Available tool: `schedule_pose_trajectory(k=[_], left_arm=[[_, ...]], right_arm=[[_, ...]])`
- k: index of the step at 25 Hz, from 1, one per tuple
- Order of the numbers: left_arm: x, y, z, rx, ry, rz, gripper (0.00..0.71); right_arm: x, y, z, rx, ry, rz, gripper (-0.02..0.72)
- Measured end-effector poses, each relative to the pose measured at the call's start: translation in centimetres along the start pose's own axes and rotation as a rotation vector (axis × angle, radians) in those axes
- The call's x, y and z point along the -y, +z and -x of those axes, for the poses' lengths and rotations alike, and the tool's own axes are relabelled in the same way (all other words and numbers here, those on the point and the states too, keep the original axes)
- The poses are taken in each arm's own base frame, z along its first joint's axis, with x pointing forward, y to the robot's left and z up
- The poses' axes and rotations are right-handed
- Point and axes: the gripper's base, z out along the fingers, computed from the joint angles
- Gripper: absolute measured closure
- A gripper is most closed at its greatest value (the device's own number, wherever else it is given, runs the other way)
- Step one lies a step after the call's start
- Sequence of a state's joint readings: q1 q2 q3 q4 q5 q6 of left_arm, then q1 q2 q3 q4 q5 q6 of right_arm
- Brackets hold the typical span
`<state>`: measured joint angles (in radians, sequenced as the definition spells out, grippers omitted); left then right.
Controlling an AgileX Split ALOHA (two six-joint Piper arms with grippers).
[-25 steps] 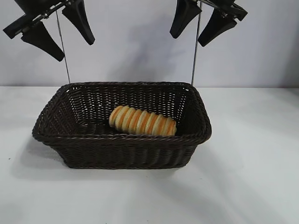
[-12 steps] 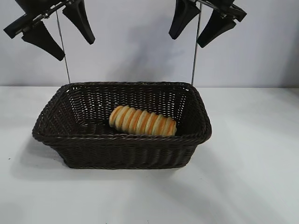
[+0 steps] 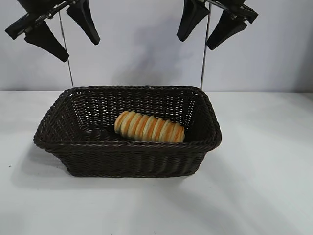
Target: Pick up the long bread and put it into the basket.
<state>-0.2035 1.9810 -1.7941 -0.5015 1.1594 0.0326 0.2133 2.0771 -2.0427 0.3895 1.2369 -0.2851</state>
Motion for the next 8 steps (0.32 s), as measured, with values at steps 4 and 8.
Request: schedule_pose_trajectory(k=[4, 8], left_arm=[[0.0, 0.0, 0.0, 0.0, 0.0, 0.0, 0.199], [0.0, 0.0, 0.01, 0.001, 0.0, 0.0, 0.199]], right_arm=[[0.0, 0.0, 0.0, 0.0, 0.006, 0.0, 0.146], [0.0, 0.0, 0.0, 0.0, 0.022, 0.0, 0.146]])
